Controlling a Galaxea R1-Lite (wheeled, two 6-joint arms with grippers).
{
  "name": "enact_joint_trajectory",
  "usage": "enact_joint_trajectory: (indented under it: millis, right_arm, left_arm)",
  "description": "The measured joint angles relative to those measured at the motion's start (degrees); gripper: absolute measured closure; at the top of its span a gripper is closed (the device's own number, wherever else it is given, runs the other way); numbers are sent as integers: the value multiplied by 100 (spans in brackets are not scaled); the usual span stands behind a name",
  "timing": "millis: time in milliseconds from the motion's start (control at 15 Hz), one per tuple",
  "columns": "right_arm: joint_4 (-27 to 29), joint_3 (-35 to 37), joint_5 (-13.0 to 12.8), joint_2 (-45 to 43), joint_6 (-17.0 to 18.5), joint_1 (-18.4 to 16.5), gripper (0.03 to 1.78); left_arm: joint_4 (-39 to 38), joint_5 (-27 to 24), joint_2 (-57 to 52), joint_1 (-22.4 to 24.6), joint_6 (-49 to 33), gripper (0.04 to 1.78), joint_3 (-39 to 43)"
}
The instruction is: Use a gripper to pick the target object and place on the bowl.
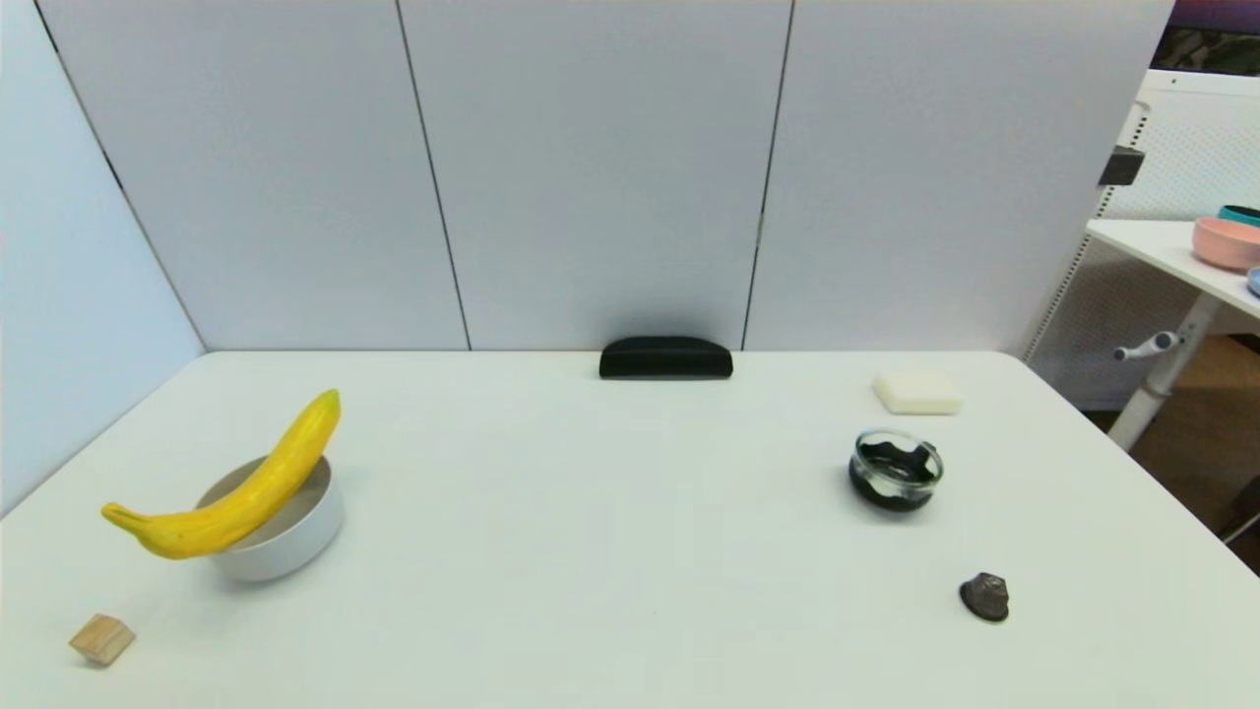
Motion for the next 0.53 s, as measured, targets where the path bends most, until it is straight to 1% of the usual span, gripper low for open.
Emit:
enact_joint_trajectory:
  millis: [400,533]
  right_arm:
    - [-33,0,37,0,-129,0,10]
    - [-5,0,2,0,16,0,10]
  left_arm:
    - [1,-2,0,0,2,11,0]
    - [1,-2,0,0,2,11,0]
